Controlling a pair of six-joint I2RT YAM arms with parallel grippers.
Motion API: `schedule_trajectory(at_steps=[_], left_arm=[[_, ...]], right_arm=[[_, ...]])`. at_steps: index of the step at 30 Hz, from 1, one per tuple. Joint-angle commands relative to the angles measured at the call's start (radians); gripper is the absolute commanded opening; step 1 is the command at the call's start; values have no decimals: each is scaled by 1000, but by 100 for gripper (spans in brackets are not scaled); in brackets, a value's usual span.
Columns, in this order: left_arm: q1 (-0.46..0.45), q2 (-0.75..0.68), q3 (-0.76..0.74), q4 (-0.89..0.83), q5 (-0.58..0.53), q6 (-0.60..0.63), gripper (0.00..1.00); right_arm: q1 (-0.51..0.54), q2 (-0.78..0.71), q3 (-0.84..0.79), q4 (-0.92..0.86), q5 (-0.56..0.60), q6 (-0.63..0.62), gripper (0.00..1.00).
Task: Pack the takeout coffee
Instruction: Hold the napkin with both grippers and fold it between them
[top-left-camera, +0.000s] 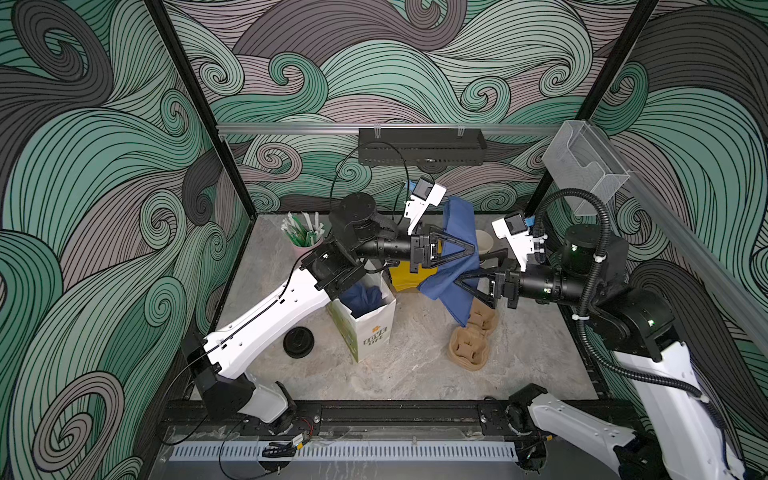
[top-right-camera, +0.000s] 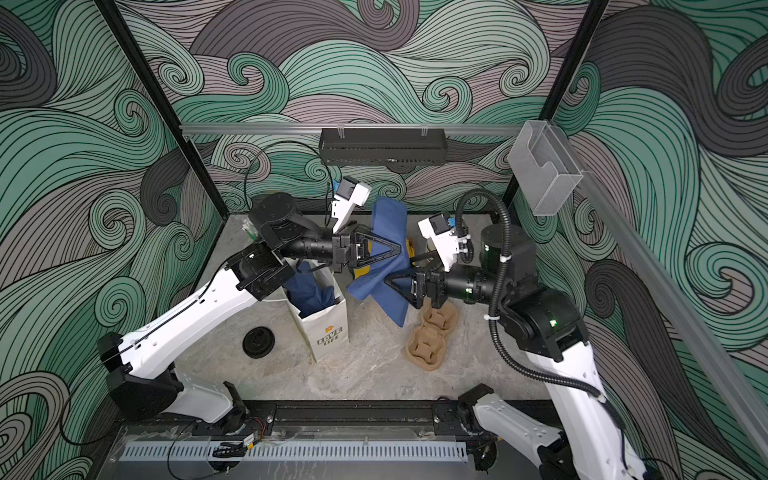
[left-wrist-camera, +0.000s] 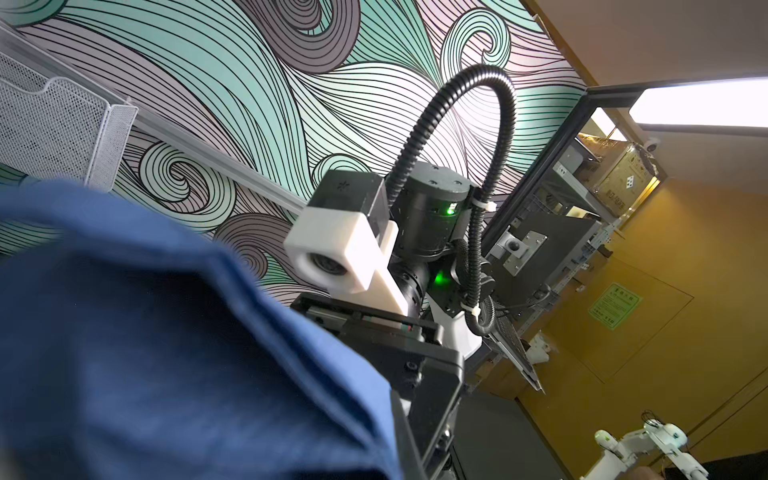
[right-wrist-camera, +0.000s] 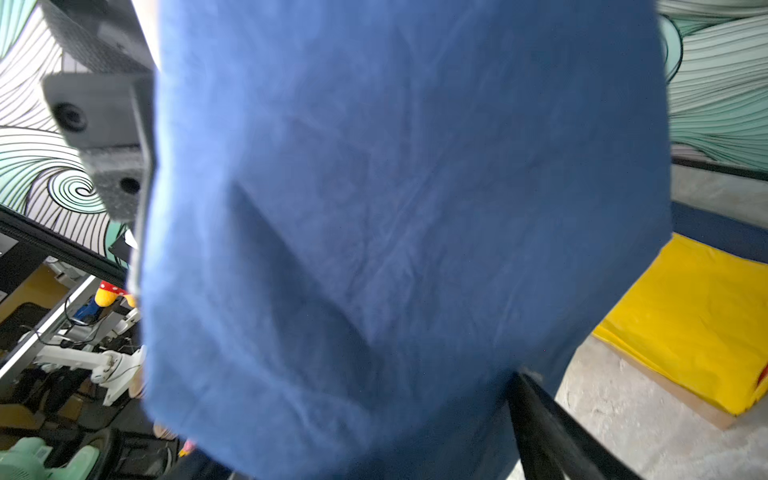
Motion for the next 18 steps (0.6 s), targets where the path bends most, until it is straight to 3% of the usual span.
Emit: schedule_trajectory(at_steps=[1, 6, 7, 9, 11, 12, 14, 18], left_arm=[[3, -7, 1, 39, 13, 0, 0], [5, -22, -4, 2, -44, 56, 3], [4, -31, -7, -8, -72, 78, 12], [5, -71, -25, -24, -147, 124, 36], [5, -131, -59, -51, -318, 199, 55], [3, -164, -76, -65, -405, 220, 60], [3, -246, -109, -137, -651, 259, 66], [3, -401, -160, -292, -1021, 265, 68]], right_arm=[[1, -13, -9, 85, -32, 19, 63], [-1, -19, 0, 75, -26, 16, 24], [0, -18, 7, 66, -23, 12, 16], [-1, -13, 22, 45, -13, 6, 10], [1, 5, 55, 0, 12, 1, 7], [3, 16, 73, -28, 24, -6, 5], [21, 54, 133, -101, 66, -27, 1], [111, 139, 235, -185, 182, -50, 0]])
